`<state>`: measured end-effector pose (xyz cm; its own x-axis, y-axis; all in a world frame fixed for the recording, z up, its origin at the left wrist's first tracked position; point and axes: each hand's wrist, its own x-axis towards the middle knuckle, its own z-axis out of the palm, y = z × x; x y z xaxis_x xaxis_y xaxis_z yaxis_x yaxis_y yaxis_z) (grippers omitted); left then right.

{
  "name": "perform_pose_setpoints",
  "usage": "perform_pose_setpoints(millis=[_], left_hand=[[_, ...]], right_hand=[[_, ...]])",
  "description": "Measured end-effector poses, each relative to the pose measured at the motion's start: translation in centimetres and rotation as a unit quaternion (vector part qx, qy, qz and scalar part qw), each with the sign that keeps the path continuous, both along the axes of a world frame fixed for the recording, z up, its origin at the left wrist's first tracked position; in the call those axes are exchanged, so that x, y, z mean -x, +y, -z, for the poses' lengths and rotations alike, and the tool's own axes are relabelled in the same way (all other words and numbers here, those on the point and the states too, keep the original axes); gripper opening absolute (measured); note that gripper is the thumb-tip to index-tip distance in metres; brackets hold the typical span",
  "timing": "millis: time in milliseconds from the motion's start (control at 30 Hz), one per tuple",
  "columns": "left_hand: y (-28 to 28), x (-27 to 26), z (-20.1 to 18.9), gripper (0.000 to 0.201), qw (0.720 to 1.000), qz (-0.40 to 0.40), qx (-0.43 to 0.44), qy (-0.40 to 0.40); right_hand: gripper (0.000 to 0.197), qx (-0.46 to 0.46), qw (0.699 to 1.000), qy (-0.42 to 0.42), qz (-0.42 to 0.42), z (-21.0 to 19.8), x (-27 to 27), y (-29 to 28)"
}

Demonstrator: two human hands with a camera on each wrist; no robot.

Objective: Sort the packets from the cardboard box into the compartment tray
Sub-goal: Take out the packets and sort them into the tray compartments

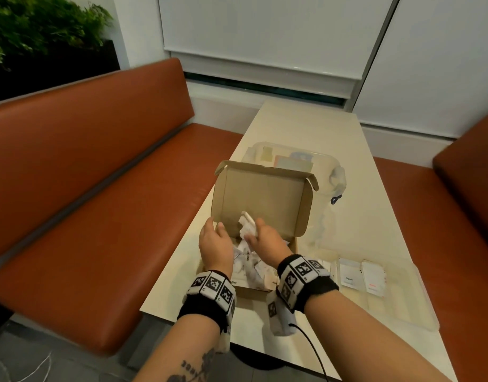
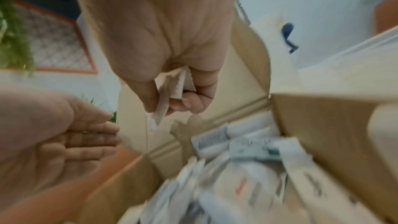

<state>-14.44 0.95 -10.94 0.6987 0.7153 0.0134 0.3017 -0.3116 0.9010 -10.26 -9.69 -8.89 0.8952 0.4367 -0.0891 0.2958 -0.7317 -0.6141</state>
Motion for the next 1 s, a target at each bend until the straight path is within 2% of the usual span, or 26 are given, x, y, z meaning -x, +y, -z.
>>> perform_pose_setpoints(millis=[133, 167, 233, 267, 333, 367, 400, 433, 500, 633, 1000], left_hand=[[-3.2, -0.8, -1.5, 0.037, 0.995, 0.018, 0.039, -0.086], [-4.2, -0.9, -1.7, 0.035, 0.992, 0.039, 0.073, -0.098], [-6.0, -1.1, -2.2, 0.035, 0.97, 0.102, 0.197, -0.101], [-6.9, -1.1, -2.5, 0.037, 0.945, 0.141, 0.281, -0.089], [-8.5, -1.0, -2.9, 0.04, 0.868, 0.223, 0.438, -0.075], [-9.2, -1.1, -3.0, 0.039, 0.833, 0.25, 0.488, -0.078], [-9.8, -1.1, -3.1, 0.038, 0.81, 0.267, 0.515, -0.087], [-10.4, -1.2, -3.1, 0.035, 0.802, 0.279, 0.52, -0.095], [-11.2, -1.3, -3.2, 0.03, 0.812, 0.296, 0.494, -0.092], [-12.0, -1.5, -2.8, 0.027, 0.845, 0.314, 0.428, -0.07], [-12.6, -1.9, -2.4, 0.025, 0.86, 0.264, 0.426, -0.098]], right_hand=[[0.027, -0.092, 0.994, -0.027, 0.053, -1.8, 0.0, -2.6], [0.024, -0.119, 0.99, -0.034, 0.062, -2.1, 0.0, -3.3], [0.017, -0.165, 0.983, -0.041, 0.073, -2.5, 0.2, -4.6], [0.013, -0.185, 0.979, -0.038, 0.08, -2.7, 0.2, -5.3], [0.012, -0.221, 0.97, -0.029, 0.098, -3.0, 0.2, -6.5], [0.013, -0.237, 0.965, -0.025, 0.108, -3.1, 0.3, -7.0], [0.014, -0.249, 0.961, -0.022, 0.117, -3.3, 0.3, -7.5], [0.017, -0.255, 0.959, -0.02, 0.125, -3.3, 0.3, -7.9], [0.021, -0.261, 0.955, -0.017, 0.14, -3.3, 0.3, -8.6], [0.018, -0.298, 0.939, 0.0, 0.175, -2.8, 0.2, -9.7], [0.013, -0.333, 0.913, 0.037, 0.232, -1.9, 0.1, -13.6]])
